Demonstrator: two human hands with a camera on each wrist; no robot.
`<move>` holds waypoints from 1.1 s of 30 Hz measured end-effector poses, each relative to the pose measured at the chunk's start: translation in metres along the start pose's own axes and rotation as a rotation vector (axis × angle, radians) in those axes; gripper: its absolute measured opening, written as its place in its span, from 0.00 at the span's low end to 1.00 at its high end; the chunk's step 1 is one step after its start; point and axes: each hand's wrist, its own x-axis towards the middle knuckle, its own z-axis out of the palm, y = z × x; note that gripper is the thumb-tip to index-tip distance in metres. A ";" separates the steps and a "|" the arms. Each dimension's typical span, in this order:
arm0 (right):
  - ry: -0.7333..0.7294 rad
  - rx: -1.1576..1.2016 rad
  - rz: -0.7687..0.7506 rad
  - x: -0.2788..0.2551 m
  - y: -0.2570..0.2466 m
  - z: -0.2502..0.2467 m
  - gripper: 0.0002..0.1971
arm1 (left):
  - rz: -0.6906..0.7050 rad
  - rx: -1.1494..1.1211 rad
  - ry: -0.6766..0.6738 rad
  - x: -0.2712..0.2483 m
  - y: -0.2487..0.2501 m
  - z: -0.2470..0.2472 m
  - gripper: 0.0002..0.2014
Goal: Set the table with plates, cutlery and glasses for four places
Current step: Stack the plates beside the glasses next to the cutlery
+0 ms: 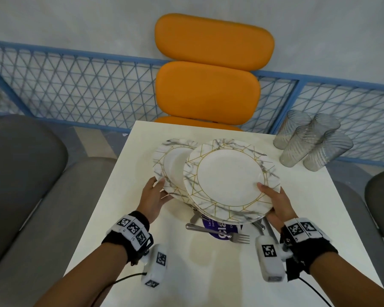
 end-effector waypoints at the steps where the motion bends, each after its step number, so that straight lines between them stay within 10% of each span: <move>1: -0.007 -0.009 0.002 -0.001 0.000 0.002 0.27 | 0.006 0.000 -0.026 -0.008 0.001 0.000 0.07; 11: -0.055 -0.167 -0.045 -0.018 -0.013 -0.003 0.28 | -0.028 -0.020 -0.185 -0.049 -0.003 0.001 0.13; 15: -0.177 -0.194 0.103 -0.027 -0.014 -0.019 0.48 | -0.051 -0.003 -0.264 -0.053 -0.005 0.016 0.13; 27: -0.154 -0.300 0.037 -0.042 -0.046 -0.101 0.24 | -0.166 0.373 -0.486 -0.060 -0.026 0.113 0.18; 33: 0.014 -0.360 0.026 -0.023 -0.070 -0.168 0.50 | -0.203 0.595 -0.527 -0.040 -0.063 0.179 0.15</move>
